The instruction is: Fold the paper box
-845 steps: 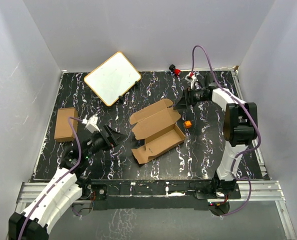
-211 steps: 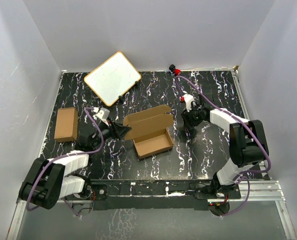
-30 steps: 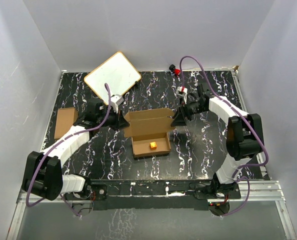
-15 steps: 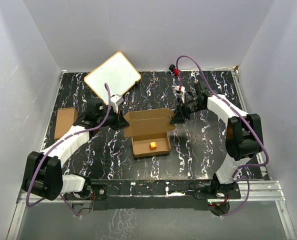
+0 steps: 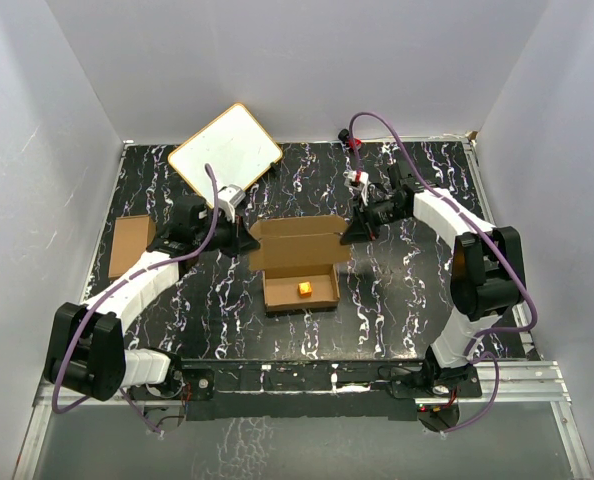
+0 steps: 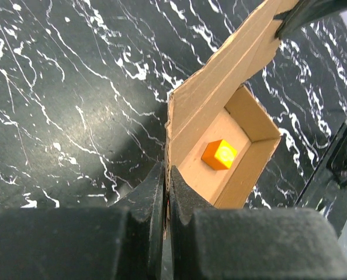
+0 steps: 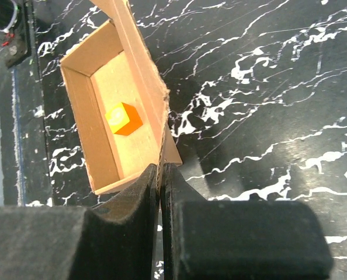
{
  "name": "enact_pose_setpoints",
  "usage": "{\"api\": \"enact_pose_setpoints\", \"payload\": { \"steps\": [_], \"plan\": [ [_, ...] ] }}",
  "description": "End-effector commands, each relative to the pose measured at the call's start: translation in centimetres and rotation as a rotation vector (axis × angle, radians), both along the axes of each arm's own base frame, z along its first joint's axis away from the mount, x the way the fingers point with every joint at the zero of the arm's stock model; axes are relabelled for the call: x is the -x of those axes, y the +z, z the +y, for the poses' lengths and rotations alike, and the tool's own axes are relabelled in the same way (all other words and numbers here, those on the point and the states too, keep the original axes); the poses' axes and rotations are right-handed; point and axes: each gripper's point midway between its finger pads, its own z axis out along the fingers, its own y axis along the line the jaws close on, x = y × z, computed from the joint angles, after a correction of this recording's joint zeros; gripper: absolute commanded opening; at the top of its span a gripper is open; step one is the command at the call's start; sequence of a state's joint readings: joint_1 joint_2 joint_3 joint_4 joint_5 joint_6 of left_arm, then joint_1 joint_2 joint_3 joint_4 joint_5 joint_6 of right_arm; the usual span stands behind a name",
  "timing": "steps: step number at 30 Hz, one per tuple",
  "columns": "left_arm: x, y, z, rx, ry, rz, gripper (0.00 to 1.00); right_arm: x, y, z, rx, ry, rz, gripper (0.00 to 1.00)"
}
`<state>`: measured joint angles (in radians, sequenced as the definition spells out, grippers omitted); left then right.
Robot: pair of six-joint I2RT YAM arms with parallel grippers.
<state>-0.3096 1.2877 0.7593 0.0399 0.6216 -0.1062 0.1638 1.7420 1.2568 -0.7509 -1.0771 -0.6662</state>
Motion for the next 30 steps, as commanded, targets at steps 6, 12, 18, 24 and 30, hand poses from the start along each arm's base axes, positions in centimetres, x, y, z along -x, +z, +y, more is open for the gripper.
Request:
{"api": "enact_pose_setpoints", "payload": {
  "steps": [6,12,18,24,30],
  "plan": [
    [-4.6,4.8,-0.8,0.114,0.211,-0.102,0.0,-5.0,5.7,0.8,0.021,-0.125,-0.293,0.08],
    [-6.4,4.5,-1.5,0.014,0.29,-0.181,0.0,-7.2,7.4,1.0,0.047,-0.232,-0.392,0.08],
    [-8.1,3.6,-1.6,-0.073,0.343,-0.209,0.0,-8.2,8.0,1.3,0.044,-0.306,-0.418,0.08],
    [-8.7,2.7,-3.0,-0.195,0.439,-0.248,0.0,-8.3,7.7,2.2,0.021,-0.414,-0.427,0.08],
    [-8.7,2.1,-3.5,-0.216,0.517,-0.268,0.0,-9.0,7.5,1.7,0.0,-0.584,-0.412,0.08]
  ]
}}
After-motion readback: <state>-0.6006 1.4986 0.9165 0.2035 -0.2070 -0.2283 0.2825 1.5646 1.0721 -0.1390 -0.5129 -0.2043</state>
